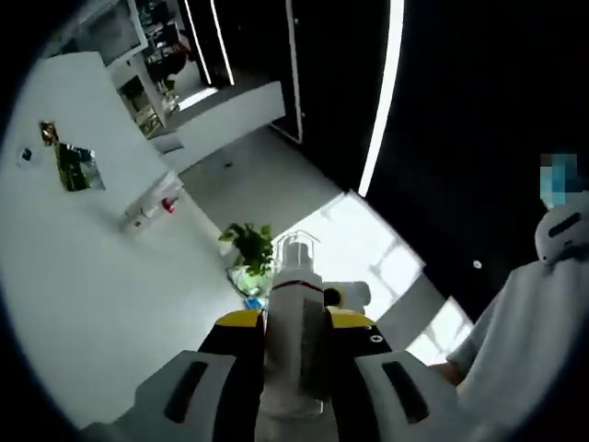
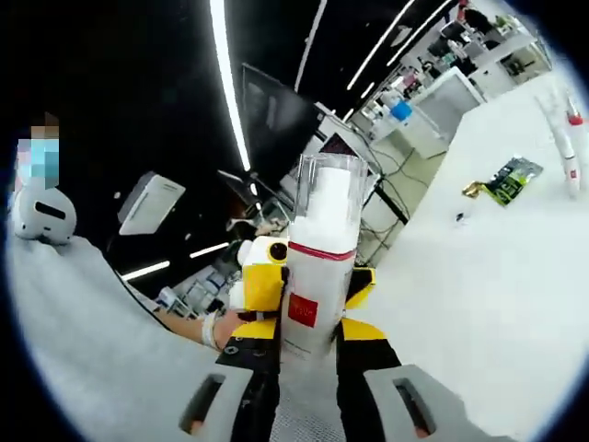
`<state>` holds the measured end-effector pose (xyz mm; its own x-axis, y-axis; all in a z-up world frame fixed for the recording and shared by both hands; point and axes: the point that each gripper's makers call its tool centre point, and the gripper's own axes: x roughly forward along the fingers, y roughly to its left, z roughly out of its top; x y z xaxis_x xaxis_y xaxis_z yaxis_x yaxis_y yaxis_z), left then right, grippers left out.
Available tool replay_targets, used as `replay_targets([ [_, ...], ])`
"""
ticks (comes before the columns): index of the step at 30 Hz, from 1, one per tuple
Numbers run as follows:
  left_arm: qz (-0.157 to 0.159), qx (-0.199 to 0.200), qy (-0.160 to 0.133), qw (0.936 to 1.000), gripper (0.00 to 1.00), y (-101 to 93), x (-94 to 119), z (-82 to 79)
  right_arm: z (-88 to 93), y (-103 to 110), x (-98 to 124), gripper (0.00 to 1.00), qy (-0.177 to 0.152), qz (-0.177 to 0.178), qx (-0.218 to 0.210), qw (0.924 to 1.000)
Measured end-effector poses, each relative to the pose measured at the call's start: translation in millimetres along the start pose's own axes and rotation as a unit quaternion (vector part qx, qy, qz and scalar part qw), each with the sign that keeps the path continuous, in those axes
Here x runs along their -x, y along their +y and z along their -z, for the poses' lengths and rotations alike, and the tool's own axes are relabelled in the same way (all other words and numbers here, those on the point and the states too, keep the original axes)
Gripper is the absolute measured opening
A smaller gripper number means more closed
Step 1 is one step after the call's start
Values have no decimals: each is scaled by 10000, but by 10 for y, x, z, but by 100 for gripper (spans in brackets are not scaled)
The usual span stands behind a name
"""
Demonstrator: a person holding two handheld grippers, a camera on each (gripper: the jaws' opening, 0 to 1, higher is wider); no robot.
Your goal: Arrange the skincare products in the storage area until every visible bottle or jar stands upright without overlapping.
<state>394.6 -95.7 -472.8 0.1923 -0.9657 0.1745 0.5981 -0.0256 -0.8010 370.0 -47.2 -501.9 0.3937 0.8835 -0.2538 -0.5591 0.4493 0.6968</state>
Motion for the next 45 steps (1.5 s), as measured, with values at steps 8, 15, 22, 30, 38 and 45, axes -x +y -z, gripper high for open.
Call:
replay_targets([
  [8,-410,-641,565,9955,21,92,-35,198,190,-148,25,15,1017,847,506,9899],
  [15,-330,-650,584,9956,20,73,-11,200,169,-121,82,24,811,671,831,9910],
  [22,-215,-526,459,9973,20,45,2,155,-111,-23,398,37,-32,300,734,9968],
  [30,149,-387,463,9981,20,-90,-22,170,-427,37,549,36,-637,204,639,9957],
  [38,405,-524,773,9948,21,-209,-47,299,-346,99,350,29,-393,117,667,9969],
  [45,521,-557,962,9924,20,-253,-63,380,-325,164,323,16,-284,-15,681,9973],
])
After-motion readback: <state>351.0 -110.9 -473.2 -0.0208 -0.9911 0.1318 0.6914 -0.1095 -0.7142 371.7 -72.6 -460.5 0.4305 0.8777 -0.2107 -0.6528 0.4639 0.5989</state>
